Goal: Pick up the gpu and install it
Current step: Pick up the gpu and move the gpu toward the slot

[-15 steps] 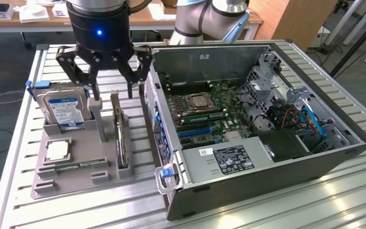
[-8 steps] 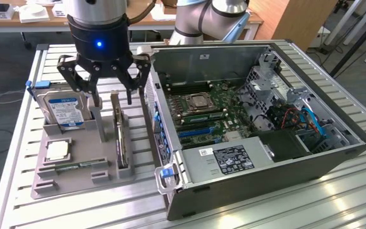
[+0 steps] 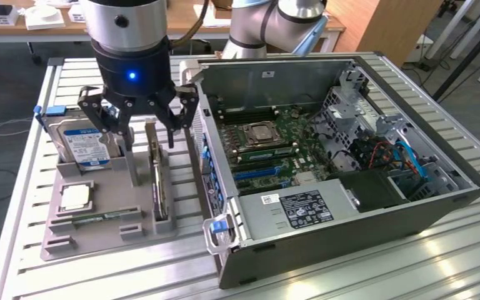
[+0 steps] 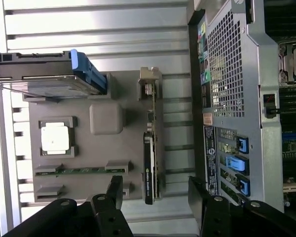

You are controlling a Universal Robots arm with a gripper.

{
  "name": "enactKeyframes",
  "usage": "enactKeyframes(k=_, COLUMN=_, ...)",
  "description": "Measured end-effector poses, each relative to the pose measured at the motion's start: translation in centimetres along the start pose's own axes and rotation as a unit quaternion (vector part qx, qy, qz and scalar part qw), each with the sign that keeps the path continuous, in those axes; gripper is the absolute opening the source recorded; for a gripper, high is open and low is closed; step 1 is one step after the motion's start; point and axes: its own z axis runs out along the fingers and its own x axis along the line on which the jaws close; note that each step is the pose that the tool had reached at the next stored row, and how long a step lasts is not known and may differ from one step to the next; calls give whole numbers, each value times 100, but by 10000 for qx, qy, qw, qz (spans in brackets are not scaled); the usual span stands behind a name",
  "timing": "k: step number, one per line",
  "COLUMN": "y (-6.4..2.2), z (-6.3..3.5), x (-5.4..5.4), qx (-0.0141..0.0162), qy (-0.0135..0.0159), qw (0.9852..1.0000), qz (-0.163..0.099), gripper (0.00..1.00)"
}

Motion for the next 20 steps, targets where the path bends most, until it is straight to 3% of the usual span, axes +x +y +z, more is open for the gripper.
enactKeyframes(k=20, y=-21, z=363, x=-10, qx=0, qy=-5, qw=10000, qz=97, gripper=65)
